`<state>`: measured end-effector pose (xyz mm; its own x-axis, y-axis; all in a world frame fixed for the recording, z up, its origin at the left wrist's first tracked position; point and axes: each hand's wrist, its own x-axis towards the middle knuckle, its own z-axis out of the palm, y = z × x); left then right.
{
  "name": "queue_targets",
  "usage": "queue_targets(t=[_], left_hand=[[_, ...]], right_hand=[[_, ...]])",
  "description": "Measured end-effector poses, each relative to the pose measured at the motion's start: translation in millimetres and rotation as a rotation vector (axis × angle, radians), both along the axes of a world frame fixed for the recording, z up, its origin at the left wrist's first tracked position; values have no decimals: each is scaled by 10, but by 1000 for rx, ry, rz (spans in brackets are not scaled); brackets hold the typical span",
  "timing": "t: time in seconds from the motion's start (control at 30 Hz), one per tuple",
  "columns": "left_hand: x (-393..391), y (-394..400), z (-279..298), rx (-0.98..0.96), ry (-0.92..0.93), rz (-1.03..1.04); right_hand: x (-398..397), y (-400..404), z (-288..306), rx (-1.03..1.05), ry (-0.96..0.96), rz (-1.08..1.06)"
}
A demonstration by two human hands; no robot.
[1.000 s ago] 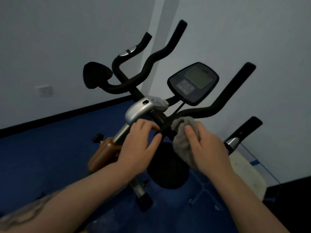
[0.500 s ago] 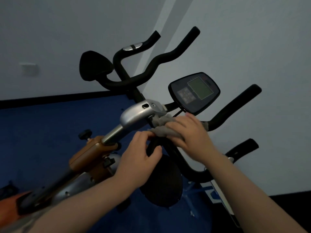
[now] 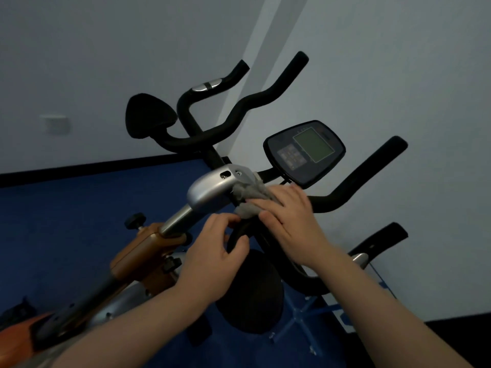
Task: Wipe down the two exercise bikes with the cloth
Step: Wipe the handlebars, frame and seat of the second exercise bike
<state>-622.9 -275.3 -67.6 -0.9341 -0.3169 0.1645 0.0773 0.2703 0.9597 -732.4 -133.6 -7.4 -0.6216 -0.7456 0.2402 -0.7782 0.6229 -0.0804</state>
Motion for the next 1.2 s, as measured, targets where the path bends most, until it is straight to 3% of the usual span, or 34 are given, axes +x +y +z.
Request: queue_targets(t=[0.1, 0.23, 0.33, 0.47, 0.57, 0.63, 0.8, 0.93, 1.0, 1.07, 1.2], left_hand=[[1, 3, 3, -14, -6, 7], [19, 11, 8, -20, -8, 24], [19, 11, 13, -20, -19, 23], [25, 17, 22, -18, -12, 27], [14, 15, 11, -12, -18, 30], [11, 10, 5, -14, -9, 31], [24, 16, -6, -27, 8, 32], [17, 18, -16, -17, -1, 44], [25, 18, 3, -14, 0, 38], [30, 15, 19, -17, -5, 32], [20, 17, 8, -34, -12, 41]], right_hand=[[9, 95, 88, -55, 126, -160], [240, -30, -22, -276, 21, -386], [283, -123, -123, -361, 6, -360], [124, -9, 81, -273, -92, -166], [25, 38, 213, -378, -168, -249], [127, -78, 83, -330, -80, -305], [116, -20, 59, -243, -60, -139], [97, -175, 126, -321, -103, -363], [247, -249, 13, -252, -51, -275], [235, -176, 39, -196, -118, -155], [18, -79, 182, -270, -57, -287]])
